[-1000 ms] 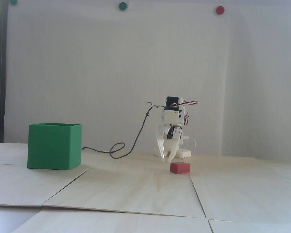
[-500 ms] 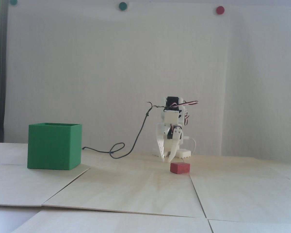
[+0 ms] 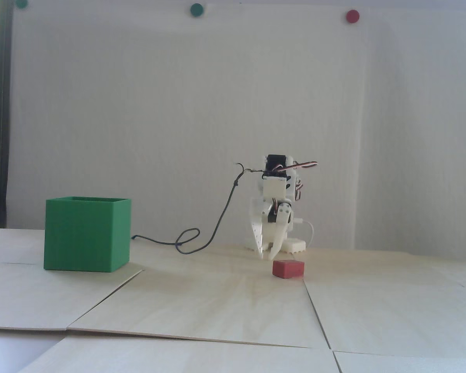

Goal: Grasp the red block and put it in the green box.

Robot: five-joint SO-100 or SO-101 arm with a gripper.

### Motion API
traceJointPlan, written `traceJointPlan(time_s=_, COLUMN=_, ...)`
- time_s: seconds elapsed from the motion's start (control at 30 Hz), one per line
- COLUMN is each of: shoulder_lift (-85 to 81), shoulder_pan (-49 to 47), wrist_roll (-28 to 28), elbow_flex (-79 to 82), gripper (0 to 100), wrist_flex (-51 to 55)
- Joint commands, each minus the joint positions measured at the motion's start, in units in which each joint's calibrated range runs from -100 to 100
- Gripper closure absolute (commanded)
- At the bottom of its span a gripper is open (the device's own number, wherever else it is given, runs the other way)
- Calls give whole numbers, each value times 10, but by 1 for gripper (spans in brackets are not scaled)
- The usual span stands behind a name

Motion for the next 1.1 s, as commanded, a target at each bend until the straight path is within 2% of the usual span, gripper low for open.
traceJointPlan(time_s=0.0, shoulder_lift=0, shoulder_pan=1, wrist_roll=0, elbow_flex=10, gripper=97, wrist_flex=13)
traceJointPlan(time_s=1.07, shoulder_lift=0, shoulder_pan=-10, wrist_roll=0, elbow_flex=7, gripper=97, wrist_flex=12)
